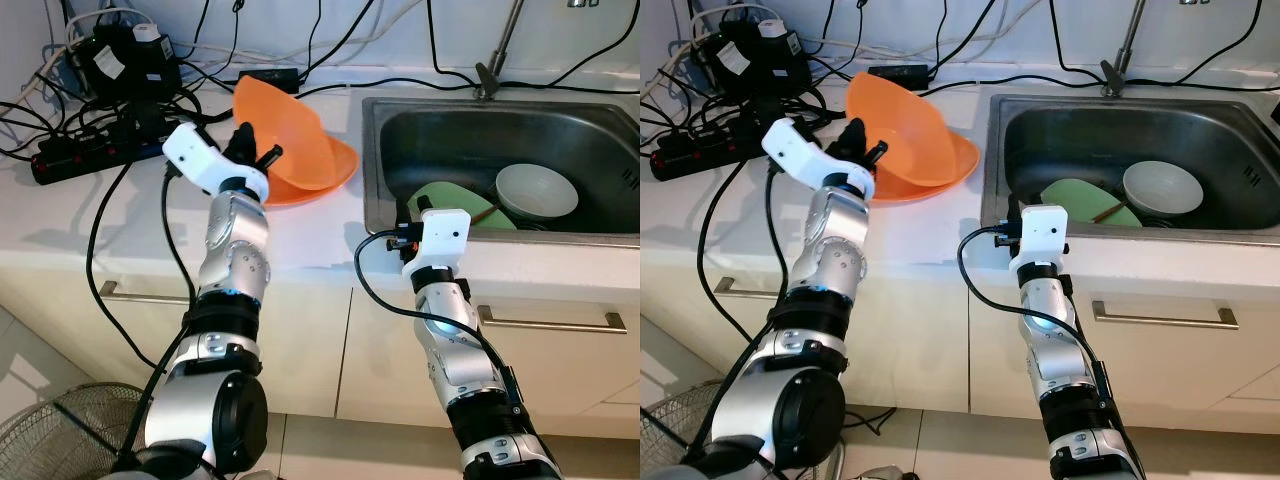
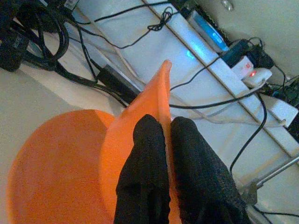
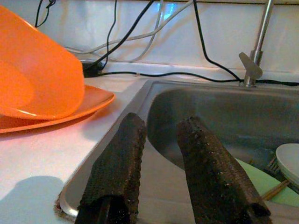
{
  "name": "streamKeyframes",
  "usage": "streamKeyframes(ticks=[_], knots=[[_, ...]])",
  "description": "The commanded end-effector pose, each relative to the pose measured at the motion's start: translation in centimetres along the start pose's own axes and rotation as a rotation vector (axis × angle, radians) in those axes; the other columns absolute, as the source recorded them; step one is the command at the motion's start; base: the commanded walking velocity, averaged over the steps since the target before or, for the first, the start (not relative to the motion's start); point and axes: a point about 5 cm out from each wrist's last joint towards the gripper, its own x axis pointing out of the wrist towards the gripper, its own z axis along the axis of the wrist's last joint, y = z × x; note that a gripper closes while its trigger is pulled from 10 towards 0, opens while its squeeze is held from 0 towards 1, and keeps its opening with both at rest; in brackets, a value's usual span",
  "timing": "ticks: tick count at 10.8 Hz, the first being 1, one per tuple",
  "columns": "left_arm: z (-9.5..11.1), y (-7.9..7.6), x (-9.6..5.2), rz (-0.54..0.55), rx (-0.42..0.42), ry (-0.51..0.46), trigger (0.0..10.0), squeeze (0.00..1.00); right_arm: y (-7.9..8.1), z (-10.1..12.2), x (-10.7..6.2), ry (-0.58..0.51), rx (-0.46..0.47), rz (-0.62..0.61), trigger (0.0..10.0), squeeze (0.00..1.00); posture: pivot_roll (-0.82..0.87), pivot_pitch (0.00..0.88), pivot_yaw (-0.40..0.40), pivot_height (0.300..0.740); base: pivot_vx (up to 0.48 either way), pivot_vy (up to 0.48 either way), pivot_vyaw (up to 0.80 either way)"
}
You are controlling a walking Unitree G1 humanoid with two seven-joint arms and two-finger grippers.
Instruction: Kitchen organization
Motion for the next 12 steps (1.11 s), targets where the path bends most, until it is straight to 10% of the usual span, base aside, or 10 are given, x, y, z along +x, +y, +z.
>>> streamKeyframes(ticks=[1,3,6,7,8,9,10,12], knots=[[-0.1,-1.0,-0.4,-0.048,-0.035,-0.026,10.0,0.00,0.2,0.1,0.3,0.000,-0.006,0.008,10.0,0.00,0.05,0.000,0.042,0.740,0.000,0.000,0.00],[-0.6,-1.5,-0.8,-0.093,0.015,0.001,0.0,0.00,0.4,0.1,0.3,0.000,-0.002,0.010,10.0,0.00,0.05,0.000,0.046,0.740,0.000,0.000,0.00],[-1.2,-1.4,-1.2,-0.087,0.035,0.025,0.0,0.00,0.4,0.1,0.3,0.001,-0.003,0.009,10.0,0.00,0.06,0.000,0.046,0.740,0.000,0.000,0.00],[-1.6,-1.1,-1.2,-0.068,0.064,0.064,6.3,0.00,0.5,0.1,0.3,0.002,-0.001,0.011,10.0,0.00,0.06,0.000,0.047,0.740,0.000,0.000,0.00],[-2.3,-0.7,-1.3,-0.042,0.105,0.114,10.0,0.00,0.6,0.1,0.3,0.002,0.001,0.012,10.0,0.00,0.06,0.000,0.048,0.740,0.000,0.000,0.00],[-2.8,-0.4,-1.4,-0.026,0.145,0.151,10.0,0.00,0.6,0.1,0.3,0.003,0.002,0.011,10.0,0.00,0.06,0.000,0.049,0.740,0.000,0.000,0.00],[-3.2,0.0,-1.5,-0.003,0.160,0.175,10.0,1.00,0.6,0.1,0.3,0.003,0.002,0.010,10.0,0.00,0.06,0.000,0.050,0.740,0.000,0.000,0.00],[-3.4,0.3,-1.6,0.034,0.175,0.208,10.0,1.00,0.5,0.0,0.3,0.004,0.000,0.006,10.0,0.00,0.06,0.000,0.050,0.740,0.000,0.000,0.00]])
